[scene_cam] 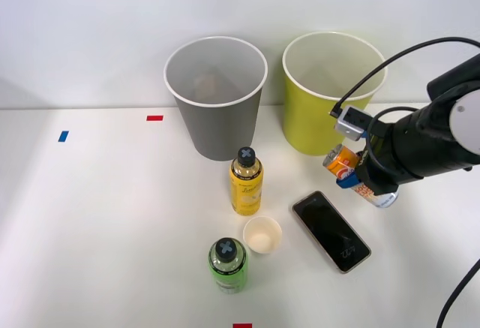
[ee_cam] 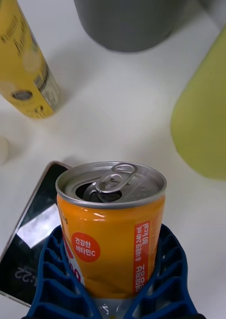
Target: Put cans in the gray bin, plastic bottles in the light green bin
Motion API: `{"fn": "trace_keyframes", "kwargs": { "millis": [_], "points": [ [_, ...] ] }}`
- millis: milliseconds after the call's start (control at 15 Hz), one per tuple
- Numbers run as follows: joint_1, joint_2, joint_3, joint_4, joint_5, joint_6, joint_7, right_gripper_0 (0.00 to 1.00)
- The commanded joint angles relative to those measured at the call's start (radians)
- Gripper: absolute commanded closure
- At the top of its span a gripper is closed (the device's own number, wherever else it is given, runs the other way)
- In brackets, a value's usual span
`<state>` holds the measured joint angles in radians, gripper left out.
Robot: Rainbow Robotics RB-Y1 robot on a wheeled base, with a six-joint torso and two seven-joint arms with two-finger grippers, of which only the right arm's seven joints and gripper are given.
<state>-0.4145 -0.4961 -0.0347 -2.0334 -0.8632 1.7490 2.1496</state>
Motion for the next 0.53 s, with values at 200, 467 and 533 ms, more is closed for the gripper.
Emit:
{"fn": "trace_keyframes", "kwargs": {
  "millis": [200, 467, 533],
  "points": [
    [0.016, 0.018, -0.117, -0.024, -0.263, -0.261, 0.047, 1.0],
    [0.079, 0.071, -0.07, -0.024, -0.402, -0.591, 0.056, 1.0],
    [0.092, 0.082, -0.05, -0.024, -0.427, -0.668, 0.067, 1.0]
  ]
}}
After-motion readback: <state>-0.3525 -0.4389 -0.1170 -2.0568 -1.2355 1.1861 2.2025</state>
